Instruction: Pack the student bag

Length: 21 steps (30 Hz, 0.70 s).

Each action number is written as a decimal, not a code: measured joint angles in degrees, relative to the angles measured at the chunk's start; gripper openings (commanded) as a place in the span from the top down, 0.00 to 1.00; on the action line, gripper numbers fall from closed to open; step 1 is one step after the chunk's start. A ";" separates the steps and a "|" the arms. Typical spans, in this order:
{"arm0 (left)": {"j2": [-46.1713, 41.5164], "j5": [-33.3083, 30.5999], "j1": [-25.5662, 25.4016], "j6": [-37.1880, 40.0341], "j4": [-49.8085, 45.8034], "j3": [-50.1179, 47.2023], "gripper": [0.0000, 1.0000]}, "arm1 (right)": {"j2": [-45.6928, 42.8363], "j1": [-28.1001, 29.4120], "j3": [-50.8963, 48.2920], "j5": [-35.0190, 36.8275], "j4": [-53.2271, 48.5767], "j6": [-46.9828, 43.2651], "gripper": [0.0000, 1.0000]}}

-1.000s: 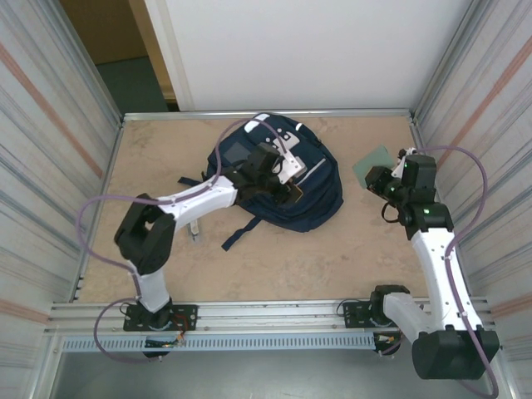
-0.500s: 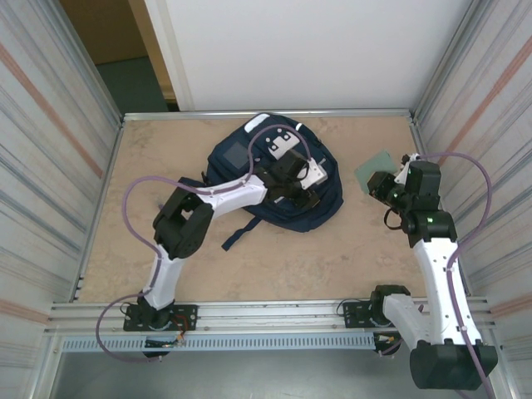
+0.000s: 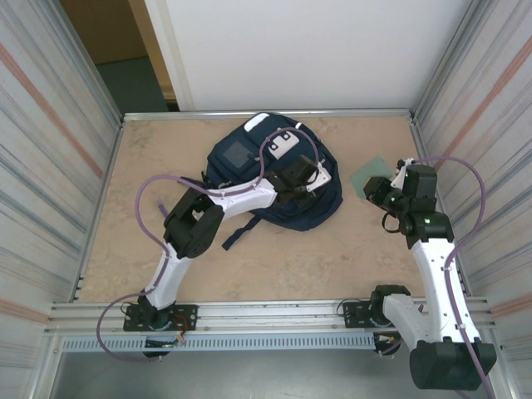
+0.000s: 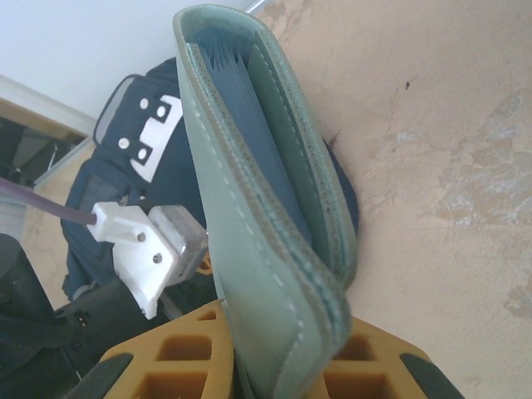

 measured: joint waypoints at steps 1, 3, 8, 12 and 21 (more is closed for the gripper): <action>-0.35 0.61 0.11 0.24 -0.79 0.20 1.00 | -0.11 0.00 -0.26 -0.11 0.02 0.00 0.91; -2.23 1.84 0.26 0.92 -3.06 0.22 1.00 | -0.31 0.02 -1.01 -0.76 0.28 -0.07 0.88; -11.17 3.43 1.49 5.35 -6.82 -1.01 1.00 | 0.50 4.33 -2.51 -3.43 1.84 -3.41 0.87; -18.08 7.21 5.29 7.21 -9.90 0.59 1.00 | 1.09 12.66 -0.09 -3.23 0.87 -9.11 0.87; -20.13 26.14 19.06 6.27 -16.41 8.26 1.00 | -0.55 30.60 -1.77 -0.63 8.41 -38.82 0.93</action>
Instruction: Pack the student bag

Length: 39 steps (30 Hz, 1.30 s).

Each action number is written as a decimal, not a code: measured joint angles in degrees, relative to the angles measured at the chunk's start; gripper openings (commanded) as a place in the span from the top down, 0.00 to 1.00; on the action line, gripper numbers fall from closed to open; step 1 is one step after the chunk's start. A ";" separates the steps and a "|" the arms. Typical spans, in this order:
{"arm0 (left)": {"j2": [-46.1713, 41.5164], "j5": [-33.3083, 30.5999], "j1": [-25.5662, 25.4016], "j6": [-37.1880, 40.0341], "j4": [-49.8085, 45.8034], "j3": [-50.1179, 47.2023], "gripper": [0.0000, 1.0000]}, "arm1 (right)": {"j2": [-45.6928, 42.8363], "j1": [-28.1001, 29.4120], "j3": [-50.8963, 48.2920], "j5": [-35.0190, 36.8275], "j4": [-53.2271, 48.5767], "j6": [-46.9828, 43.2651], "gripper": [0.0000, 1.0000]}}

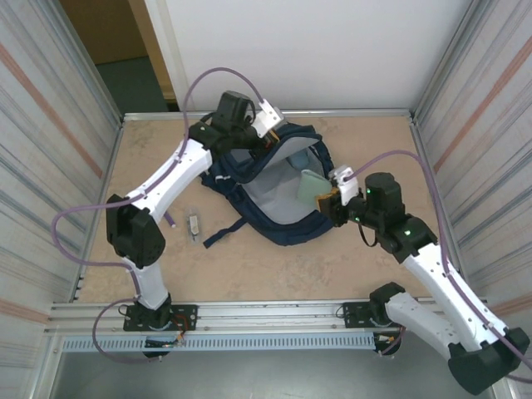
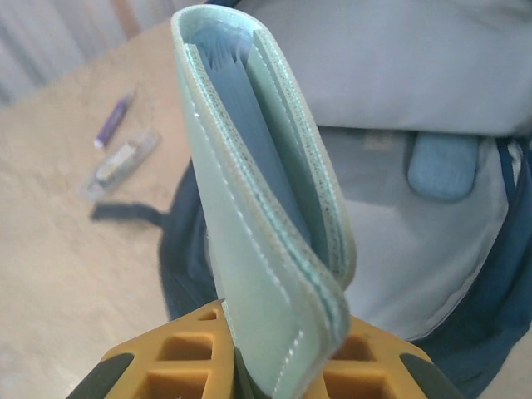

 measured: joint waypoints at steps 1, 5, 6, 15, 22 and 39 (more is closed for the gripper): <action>0.22 1.38 0.44 -0.24 -0.98 1.05 1.00 | 1.68 2.27 0.00 1.79 1.27 -4.20 0.93; 0.44 4.44 0.31 -1.09 -2.56 3.02 1.00 | 12.72 11.06 0.15 12.24 6.19 -22.40 0.95; 0.46 4.94 0.26 -1.25 -2.86 3.21 1.00 | 15.65 12.31 0.55 14.40 6.97 -25.68 0.95; 0.50 7.32 0.15 -4.81 -2.93 3.50 1.00 | 36.20 13.03 4.79 30.47 24.59 -50.42 0.93; 0.31 8.61 0.17 -9.57 2.38 0.81 1.00 | 51.36 13.09 12.24 36.68 39.32 -65.24 0.83; 0.31 6.75 1.07 -12.66 7.37 -0.61 1.00 | 75.84 10.86 31.61 41.77 50.90 -74.77 0.55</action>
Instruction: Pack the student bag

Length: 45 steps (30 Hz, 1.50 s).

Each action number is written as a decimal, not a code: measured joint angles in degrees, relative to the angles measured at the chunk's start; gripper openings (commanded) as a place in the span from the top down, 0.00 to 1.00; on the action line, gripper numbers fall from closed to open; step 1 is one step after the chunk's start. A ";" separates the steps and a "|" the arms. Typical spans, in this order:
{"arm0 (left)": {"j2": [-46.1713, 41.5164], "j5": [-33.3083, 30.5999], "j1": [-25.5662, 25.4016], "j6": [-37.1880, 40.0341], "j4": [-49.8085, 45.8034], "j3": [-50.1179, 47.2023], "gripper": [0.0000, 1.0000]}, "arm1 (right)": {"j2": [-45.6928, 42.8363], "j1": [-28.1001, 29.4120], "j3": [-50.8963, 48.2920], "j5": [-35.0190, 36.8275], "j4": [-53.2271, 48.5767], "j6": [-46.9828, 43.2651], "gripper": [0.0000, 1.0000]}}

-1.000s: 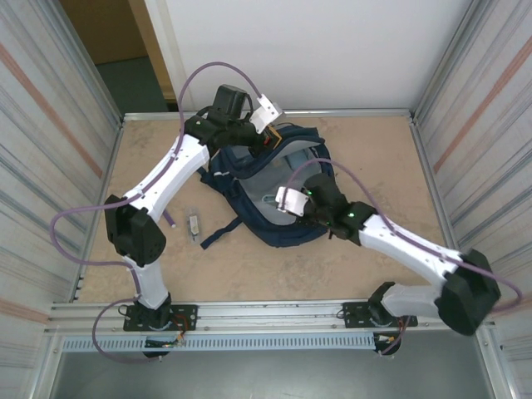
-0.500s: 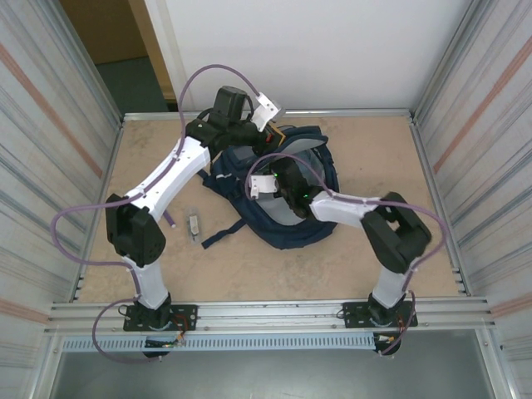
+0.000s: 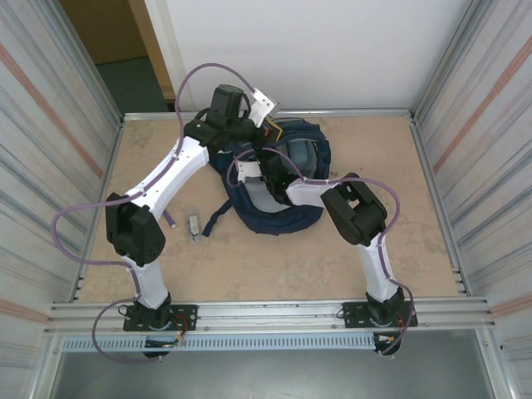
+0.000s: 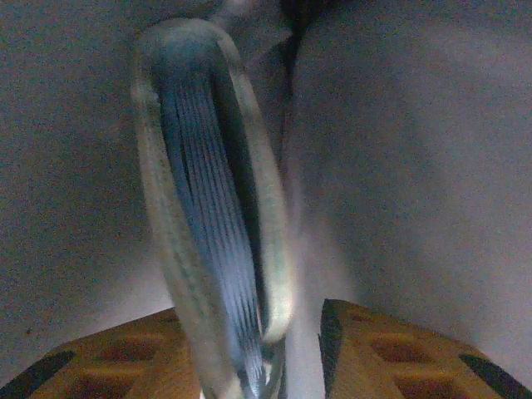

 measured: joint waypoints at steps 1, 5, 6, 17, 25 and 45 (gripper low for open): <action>0.00 0.00 0.00 0.00 0.00 0.00 1.00 | 0.00 -0.22 -0.48 -0.68 0.31 0.33 0.54; 0.00 0.15 -0.13 0.00 -0.28 -0.07 1.00 | -3.06 -0.85 -6.51 -4.04 -0.17 3.17 0.47; 0.00 0.46 -0.17 0.00 -0.28 -0.09 1.00 | -4.44 -0.96 -8.37 -4.68 -0.46 4.13 0.47; -0.11 2.03 -0.81 0.00 -0.15 -0.55 1.00 | -18.25 -4.26 -21.62 -13.81 -3.02 14.51 0.43; -0.31 2.67 -0.81 0.00 0.26 -1.81 1.00 | -23.23 -4.74 -25.40 -20.57 -8.76 23.28 0.57; -0.31 3.76 -1.29 -4.07 1.05 -1.86 1.00 | -17.81 -11.74 -29.99 -42.66 3.06 95.91 0.89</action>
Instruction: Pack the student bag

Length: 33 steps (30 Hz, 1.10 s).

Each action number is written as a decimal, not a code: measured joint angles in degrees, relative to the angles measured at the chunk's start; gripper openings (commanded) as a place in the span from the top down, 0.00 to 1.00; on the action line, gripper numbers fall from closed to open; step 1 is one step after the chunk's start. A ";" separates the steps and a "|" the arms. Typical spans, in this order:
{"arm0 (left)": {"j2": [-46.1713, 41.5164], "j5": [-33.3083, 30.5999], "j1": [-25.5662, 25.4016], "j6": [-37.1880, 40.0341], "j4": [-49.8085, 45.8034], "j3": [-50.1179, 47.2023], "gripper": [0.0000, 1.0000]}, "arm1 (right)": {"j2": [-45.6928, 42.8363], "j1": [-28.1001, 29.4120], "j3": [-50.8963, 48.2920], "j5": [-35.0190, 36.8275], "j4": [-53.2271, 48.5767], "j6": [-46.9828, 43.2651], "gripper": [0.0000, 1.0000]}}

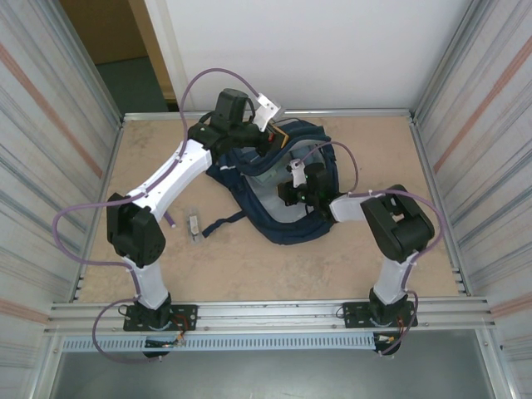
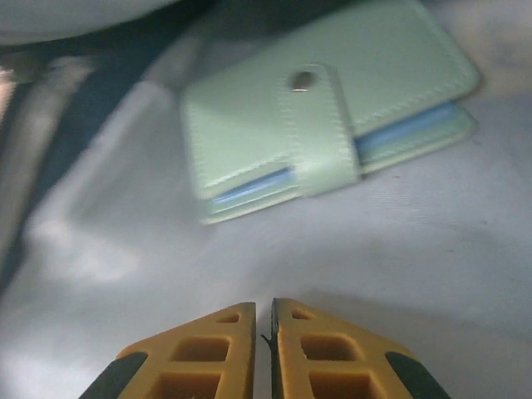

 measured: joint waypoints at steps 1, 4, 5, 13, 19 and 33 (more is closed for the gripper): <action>0.00 0.33 -0.02 -0.24 0.02 0.00 1.00 | 1.44 -0.44 0.90 -0.09 0.59 1.29 0.89; 0.00 1.09 -0.33 -0.90 0.04 0.00 1.00 | 4.20 -0.81 3.69 0.07 1.49 3.39 0.88; 0.00 1.22 -0.46 -1.14 0.04 0.00 1.00 | 4.72 -0.52 4.70 0.15 1.57 4.00 0.88; 0.02 1.92 -1.40 -2.54 0.46 0.02 1.00 | 11.08 1.22 14.40 0.26 0.17 7.58 0.87; 0.04 1.90 -1.40 -3.48 1.75 0.00 1.00 | 13.33 1.05 17.84 -0.85 -1.38 10.64 0.79; 0.09 -2.25 -1.29 -5.42 4.35 -2.69 1.00 | -9.29 -2.27 -2.25 -9.42 -0.70 13.81 0.70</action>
